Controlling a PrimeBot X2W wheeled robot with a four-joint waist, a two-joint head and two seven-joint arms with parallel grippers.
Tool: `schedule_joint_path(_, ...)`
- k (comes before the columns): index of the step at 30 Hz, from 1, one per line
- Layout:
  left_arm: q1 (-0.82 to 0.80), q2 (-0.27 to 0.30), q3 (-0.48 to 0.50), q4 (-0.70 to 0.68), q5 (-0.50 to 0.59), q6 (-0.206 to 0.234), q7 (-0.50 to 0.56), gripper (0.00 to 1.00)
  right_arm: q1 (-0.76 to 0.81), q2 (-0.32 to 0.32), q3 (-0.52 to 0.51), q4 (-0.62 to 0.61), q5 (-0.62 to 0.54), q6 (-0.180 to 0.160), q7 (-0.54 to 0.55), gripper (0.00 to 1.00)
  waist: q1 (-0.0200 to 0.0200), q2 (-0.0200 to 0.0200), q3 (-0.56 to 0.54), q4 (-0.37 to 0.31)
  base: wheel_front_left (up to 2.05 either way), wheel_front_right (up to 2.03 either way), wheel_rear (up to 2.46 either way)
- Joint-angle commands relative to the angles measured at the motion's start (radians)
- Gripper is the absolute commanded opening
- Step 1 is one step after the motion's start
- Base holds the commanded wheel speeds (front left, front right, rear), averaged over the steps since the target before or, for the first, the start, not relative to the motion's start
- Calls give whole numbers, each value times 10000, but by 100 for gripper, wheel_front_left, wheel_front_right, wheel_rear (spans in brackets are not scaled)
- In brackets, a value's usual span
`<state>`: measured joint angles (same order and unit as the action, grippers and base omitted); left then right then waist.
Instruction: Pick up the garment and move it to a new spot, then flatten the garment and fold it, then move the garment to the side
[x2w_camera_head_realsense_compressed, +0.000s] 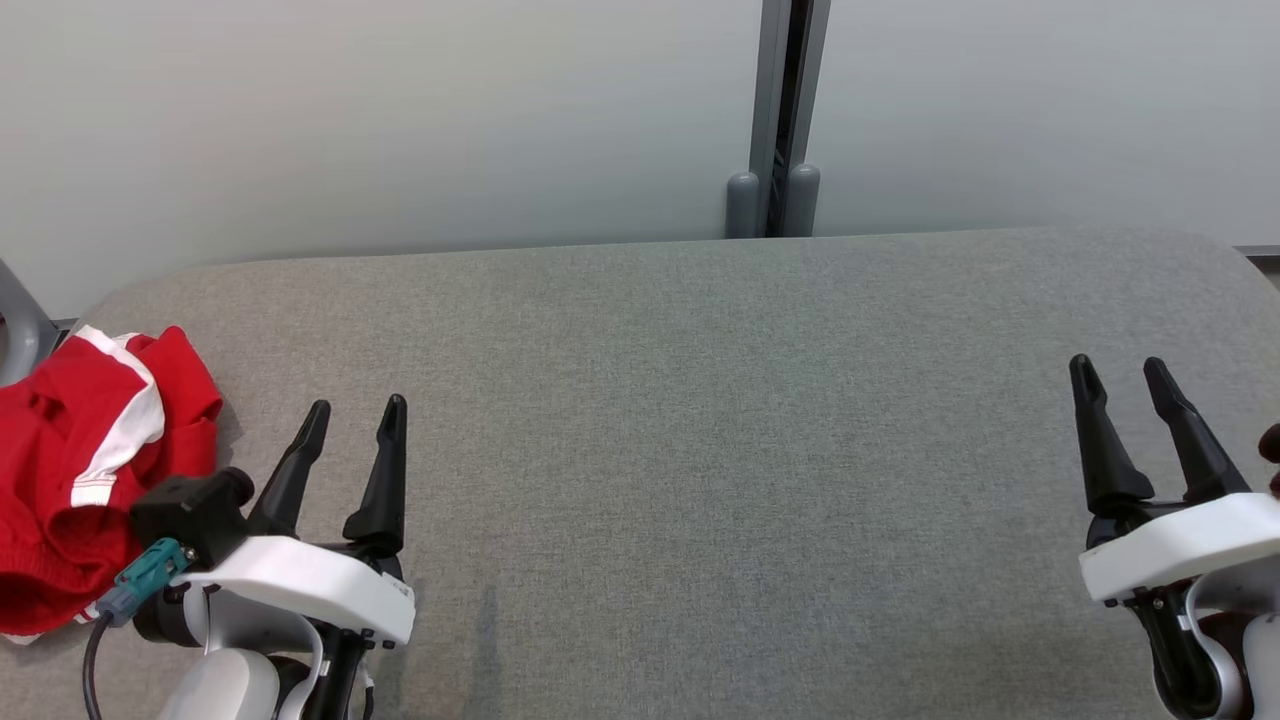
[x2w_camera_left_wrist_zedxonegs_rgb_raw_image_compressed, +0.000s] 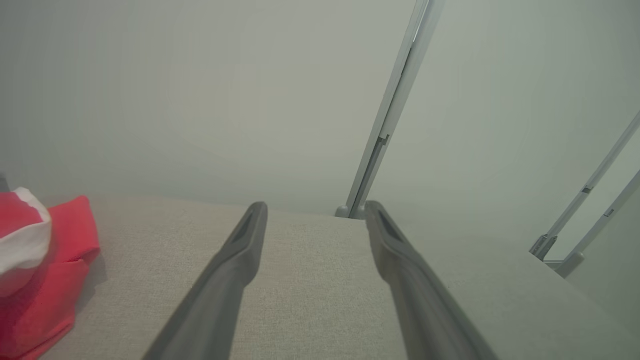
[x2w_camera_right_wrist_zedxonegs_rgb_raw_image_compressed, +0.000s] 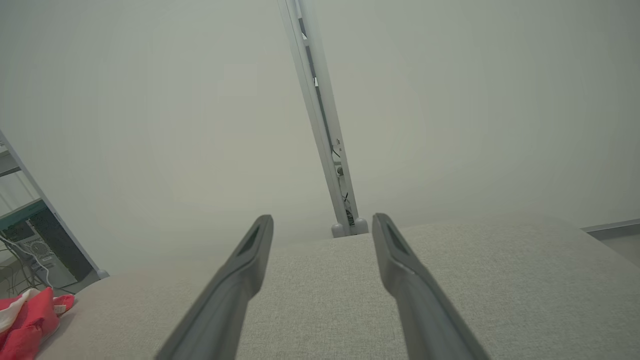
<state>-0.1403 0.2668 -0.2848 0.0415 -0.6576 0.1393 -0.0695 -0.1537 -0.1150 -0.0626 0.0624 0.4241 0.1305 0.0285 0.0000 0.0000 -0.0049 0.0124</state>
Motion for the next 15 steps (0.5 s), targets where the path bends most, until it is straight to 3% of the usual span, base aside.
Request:
schedule_joint_path(1,-15,103,34,-154,252,87,39,100,-24,-65,58,-134,-243,3,-91,100,0,0,-2,3,0,0,0)
schedule_joint_path(15,210,235,-17,-147,1253,493,101,100,159,80,397,228,-1301,2,-216,100,0,0,-6,-10,0,0,0)
